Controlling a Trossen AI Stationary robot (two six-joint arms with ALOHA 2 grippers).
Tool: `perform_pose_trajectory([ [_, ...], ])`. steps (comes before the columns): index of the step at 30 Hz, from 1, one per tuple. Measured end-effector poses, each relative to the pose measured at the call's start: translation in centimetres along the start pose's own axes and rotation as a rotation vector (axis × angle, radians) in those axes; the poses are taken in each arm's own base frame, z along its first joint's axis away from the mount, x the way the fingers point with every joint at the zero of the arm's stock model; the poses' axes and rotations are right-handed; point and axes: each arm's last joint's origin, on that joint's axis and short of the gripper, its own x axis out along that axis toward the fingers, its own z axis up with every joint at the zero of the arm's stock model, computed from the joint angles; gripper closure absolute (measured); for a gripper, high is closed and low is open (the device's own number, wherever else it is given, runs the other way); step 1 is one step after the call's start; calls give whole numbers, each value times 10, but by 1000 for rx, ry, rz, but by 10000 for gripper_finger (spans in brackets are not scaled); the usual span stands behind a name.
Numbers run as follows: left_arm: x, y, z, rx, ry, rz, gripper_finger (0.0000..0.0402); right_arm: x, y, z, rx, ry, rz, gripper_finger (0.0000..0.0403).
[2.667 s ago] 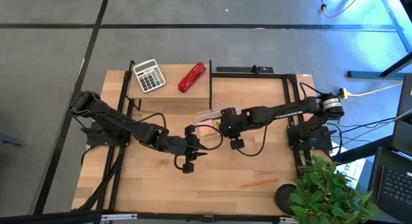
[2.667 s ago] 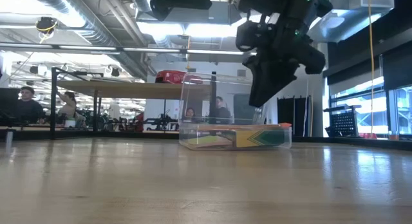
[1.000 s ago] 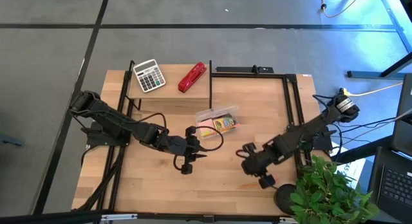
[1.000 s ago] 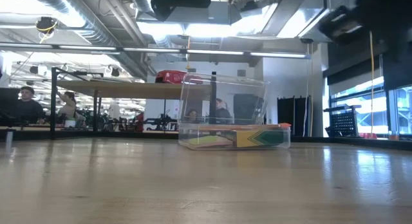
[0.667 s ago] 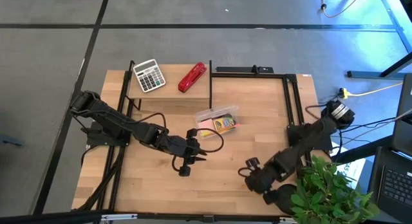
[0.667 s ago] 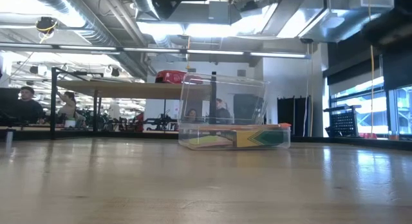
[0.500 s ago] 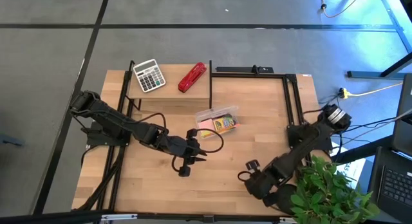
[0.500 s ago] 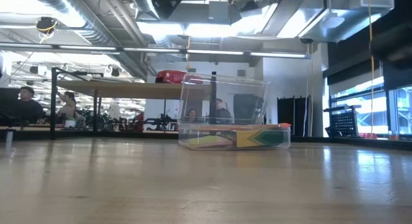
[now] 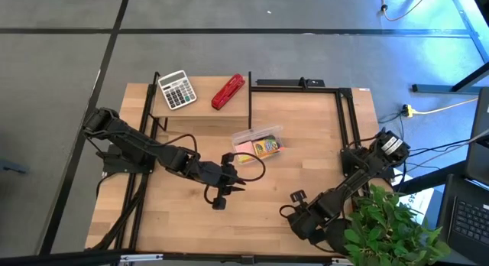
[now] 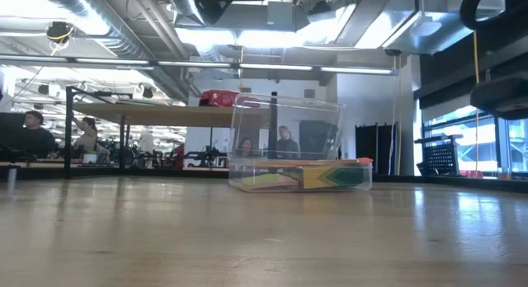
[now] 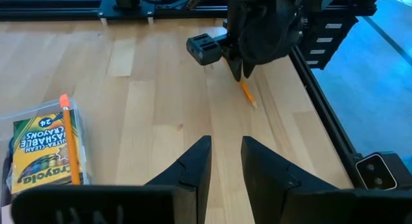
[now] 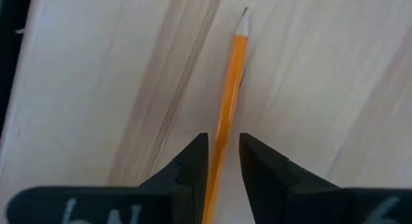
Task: Pack school essentials
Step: Put the orange pencil into the supply box
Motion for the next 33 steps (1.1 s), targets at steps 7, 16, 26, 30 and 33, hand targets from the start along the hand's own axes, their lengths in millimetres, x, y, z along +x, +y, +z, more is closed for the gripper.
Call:
perform_pose_trajectory([
  [7,0,0,0,0,0,0,324,8,1,2,-1,-2,-1,312],
  [16,0,0,0,0,1,1,324,13,1,3,99,-5,-11,316],
  [26,0,0,0,0,1,1,324,13,1,3,135,-7,-12,391],
  [30,0,0,0,0,1,1,324,13,-2,5,145,-5,-5,382],
  [33,0,0,0,0,1,1,324,13,-8,7,164,11,24,386],
])
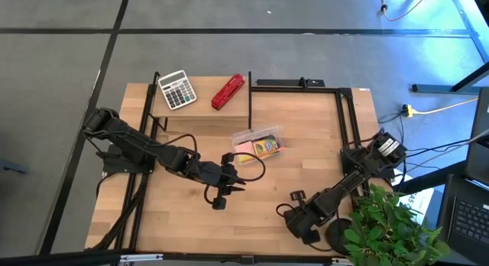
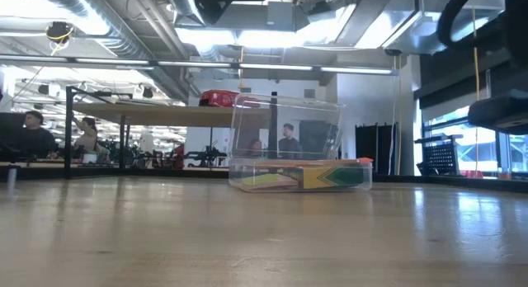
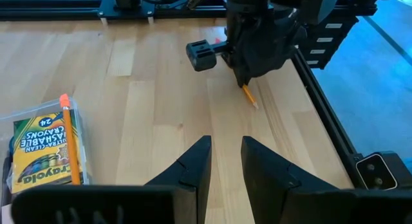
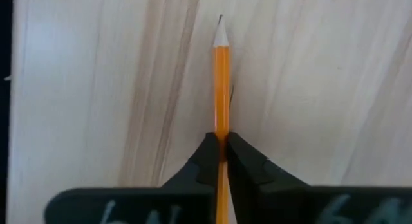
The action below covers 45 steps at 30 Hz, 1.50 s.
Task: Pack school essentials
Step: Put the orange pencil into the supply box
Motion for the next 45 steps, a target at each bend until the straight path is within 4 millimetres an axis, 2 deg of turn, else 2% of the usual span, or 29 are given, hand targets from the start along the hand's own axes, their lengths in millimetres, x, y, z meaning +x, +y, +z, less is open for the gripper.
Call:
perform_pose_trajectory([
  [7,0,0,0,-1,0,0,324,-3,-16,8,9,24,59,392],
  [12,0,0,0,-1,1,0,324,-10,-35,17,28,9,29,392],
  [24,-1,-4,-1,2,2,-9,324,-53,-79,60,-102,-21,-10,399],
  [28,-2,-9,-2,9,3,-21,324,-65,-97,71,-167,-38,-96,400],
  [33,-3,-12,-3,13,-3,3,324,-74,-117,77,-146,-46,-106,401],
  [38,-3,-11,-3,-5,-1,7,324,-74,-123,78,-154,-46,-85,400],
  [45,-3,-11,-3,-12,-1,16,324,-76,-116,75,-161,-30,86,392],
])
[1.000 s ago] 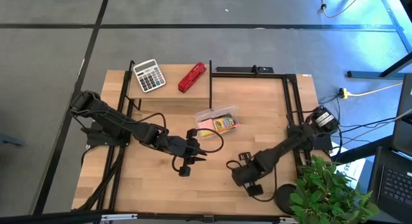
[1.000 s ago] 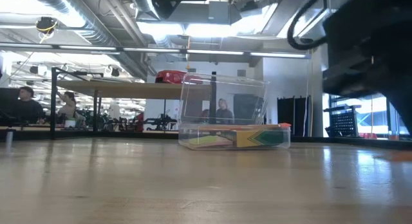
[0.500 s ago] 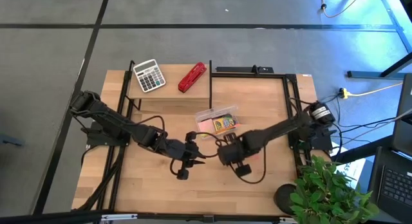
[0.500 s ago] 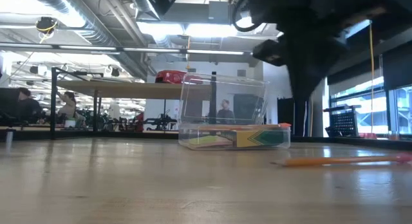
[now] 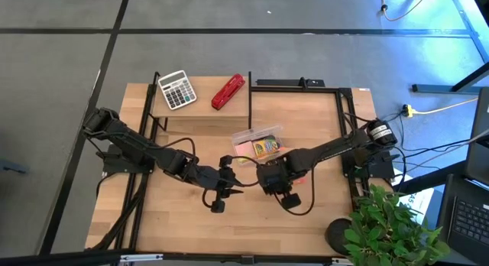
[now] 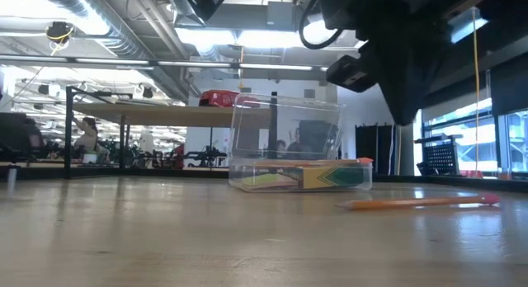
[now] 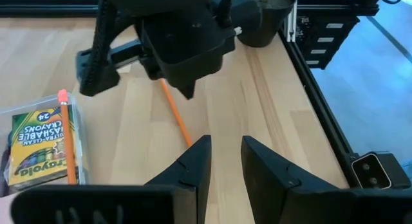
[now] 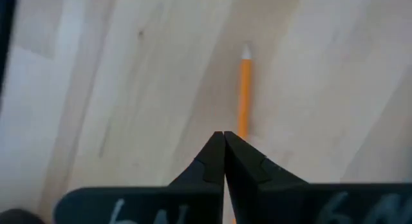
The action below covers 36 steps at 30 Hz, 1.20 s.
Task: Pack school essentials
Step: Put the orange pencil into the supply box
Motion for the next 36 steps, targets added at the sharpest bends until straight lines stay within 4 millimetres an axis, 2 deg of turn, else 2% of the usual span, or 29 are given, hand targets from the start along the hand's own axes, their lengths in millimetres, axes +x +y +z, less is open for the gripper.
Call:
perform_pose_trajectory([
  [7,0,0,0,0,1,0,324,0,2,0,70,0,18,354],
  [14,0,0,0,0,1,1,324,2,2,-1,66,1,16,298],
  [22,0,0,0,0,1,1,324,28,-1,-25,65,99,19,229],
  [30,0,0,0,0,1,1,324,34,-5,-27,53,75,-74,219],
  [36,0,0,0,-1,-2,0,324,47,-5,-35,40,54,-77,219],
])
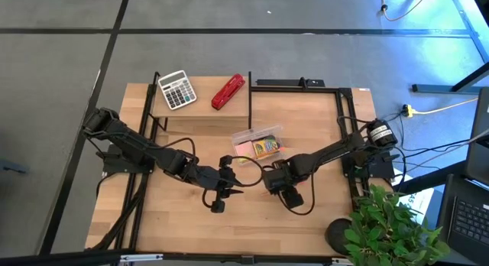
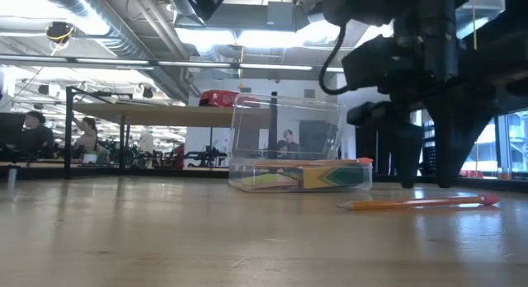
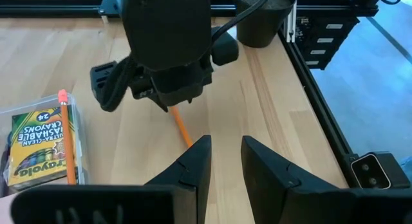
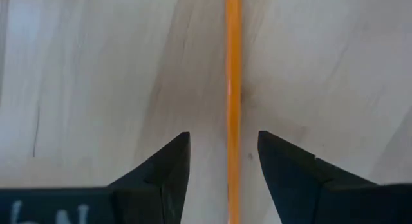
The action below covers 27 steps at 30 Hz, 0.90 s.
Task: Pack school essentials
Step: Put the orange pencil into the supply box
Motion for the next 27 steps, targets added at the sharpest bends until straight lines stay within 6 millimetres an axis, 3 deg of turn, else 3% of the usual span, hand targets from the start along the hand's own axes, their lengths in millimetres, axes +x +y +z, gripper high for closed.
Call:
perform_pose_trajectory([
  [9,0,0,0,-2,-3,9,324,18,-2,-11,-15,-39,-16,219],
  [15,0,0,0,-2,-3,9,324,23,-3,-15,76,-53,-29,226],
  [27,0,1,0,-3,-4,15,324,24,-4,-13,80,-76,-42,337],
])
